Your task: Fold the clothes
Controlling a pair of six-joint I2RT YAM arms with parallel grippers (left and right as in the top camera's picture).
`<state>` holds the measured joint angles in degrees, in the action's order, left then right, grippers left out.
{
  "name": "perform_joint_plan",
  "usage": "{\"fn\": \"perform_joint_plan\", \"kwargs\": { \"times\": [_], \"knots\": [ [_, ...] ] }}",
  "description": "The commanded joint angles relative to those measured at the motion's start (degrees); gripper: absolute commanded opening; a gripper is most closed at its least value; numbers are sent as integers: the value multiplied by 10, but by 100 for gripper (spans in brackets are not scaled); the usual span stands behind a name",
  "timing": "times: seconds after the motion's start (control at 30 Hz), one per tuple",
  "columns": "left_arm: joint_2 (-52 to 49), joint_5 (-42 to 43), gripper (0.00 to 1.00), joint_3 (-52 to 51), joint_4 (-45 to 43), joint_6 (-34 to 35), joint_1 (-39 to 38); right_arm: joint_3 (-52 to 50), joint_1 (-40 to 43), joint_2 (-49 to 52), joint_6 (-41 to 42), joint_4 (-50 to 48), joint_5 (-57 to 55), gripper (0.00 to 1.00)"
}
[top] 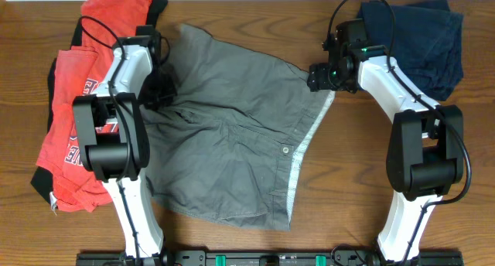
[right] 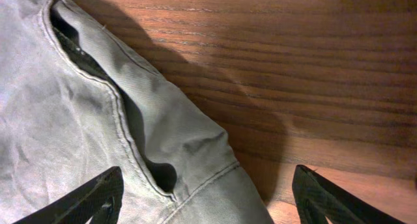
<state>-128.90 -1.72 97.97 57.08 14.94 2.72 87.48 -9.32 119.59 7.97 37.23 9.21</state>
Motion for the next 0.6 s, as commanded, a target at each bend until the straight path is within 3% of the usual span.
{"fn": "perform_joint_plan", "kwargs": {
  "times": [0.0, 0.17, 0.3, 0.4, 0.47, 0.57],
  "knots": [
    [-10, -4, 35, -12, 17, 4, 0, 10, -5, 7, 14, 2, 8, 80],
    [7, -5, 43, -6, 31, -5, -2, 9, -5, 7, 14, 19, 7, 77],
    [50, -4, 45, -5, 36, -19, -2, 8, -5, 8, 14, 26, 6, 66],
    [92, -5, 60, -5, 33, -32, -2, 8, -5, 8, 14, 24, 2, 49],
    [122, -5, 79, -5, 30, -41, -2, 8, -5, 8, 14, 20, 2, 34],
    [165, -4, 94, -5, 22, -48, -2, 8, -4, 8, 12, 6, -14, 2]
  ]
}}
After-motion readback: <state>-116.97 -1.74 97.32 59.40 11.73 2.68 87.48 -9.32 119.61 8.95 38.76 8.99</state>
